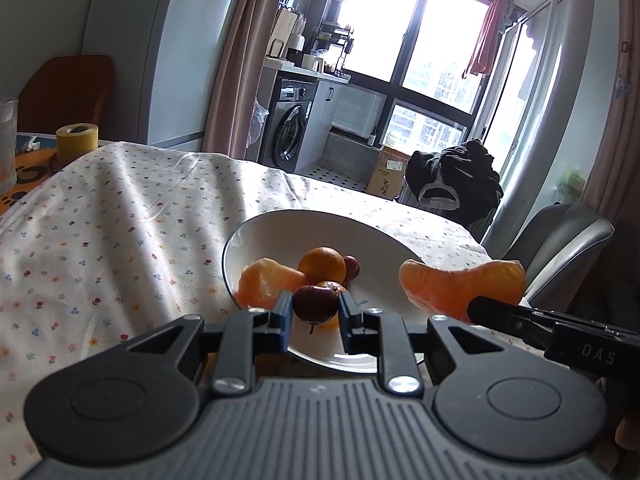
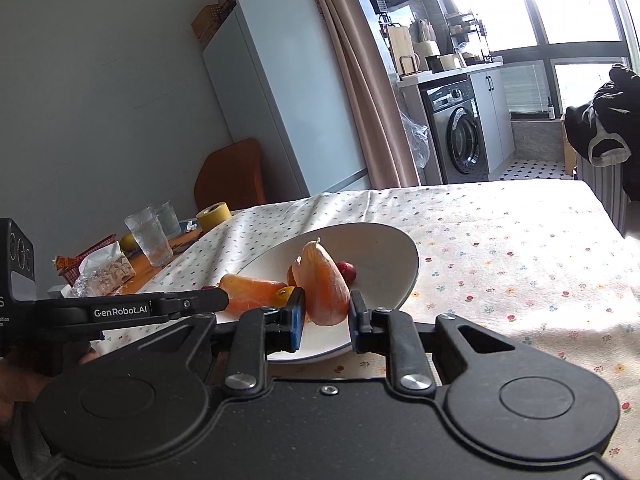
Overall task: Organize fruits
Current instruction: 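Carry the roll and plum over the bowl while the left gripper opens to drop the plum, then lower the pale bread roll into the bowl and open the right gripper, then move both grippers down to the small kumquats beside the bowl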
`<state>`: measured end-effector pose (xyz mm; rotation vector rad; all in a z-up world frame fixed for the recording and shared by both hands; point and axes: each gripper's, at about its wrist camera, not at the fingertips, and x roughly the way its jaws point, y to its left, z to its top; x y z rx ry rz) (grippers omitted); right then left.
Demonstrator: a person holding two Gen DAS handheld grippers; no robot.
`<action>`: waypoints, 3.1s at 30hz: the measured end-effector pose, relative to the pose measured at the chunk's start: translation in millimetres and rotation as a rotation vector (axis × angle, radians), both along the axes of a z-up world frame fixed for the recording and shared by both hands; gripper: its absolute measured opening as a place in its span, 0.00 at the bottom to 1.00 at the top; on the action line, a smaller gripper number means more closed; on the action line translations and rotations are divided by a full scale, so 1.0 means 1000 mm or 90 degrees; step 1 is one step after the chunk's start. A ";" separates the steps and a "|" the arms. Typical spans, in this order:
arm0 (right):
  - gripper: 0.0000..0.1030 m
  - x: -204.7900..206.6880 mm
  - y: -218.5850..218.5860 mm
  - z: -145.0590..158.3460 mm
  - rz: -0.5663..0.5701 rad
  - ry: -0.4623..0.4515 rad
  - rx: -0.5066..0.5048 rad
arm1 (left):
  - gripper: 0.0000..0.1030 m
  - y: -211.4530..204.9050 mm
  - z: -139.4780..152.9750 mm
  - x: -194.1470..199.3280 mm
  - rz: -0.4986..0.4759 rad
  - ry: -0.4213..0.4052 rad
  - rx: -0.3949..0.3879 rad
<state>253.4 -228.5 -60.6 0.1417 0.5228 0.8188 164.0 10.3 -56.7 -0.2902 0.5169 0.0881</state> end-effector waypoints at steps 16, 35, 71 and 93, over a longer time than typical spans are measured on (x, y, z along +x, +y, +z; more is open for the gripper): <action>0.20 0.025 -0.002 -0.007 -0.028 0.013 0.011 | 0.29 0.002 -0.013 0.027 0.013 0.028 -0.006; 0.20 0.053 0.038 0.004 -0.017 -0.004 -0.038 | 0.41 0.033 -0.004 0.005 0.075 0.014 -0.019; 0.70 -0.006 0.039 0.018 -0.016 0.004 -0.056 | 0.62 0.052 0.004 -0.049 0.104 0.000 -0.030; 0.78 -0.038 0.037 0.022 0.012 0.003 -0.057 | 0.62 0.046 0.004 -0.071 0.084 0.002 -0.025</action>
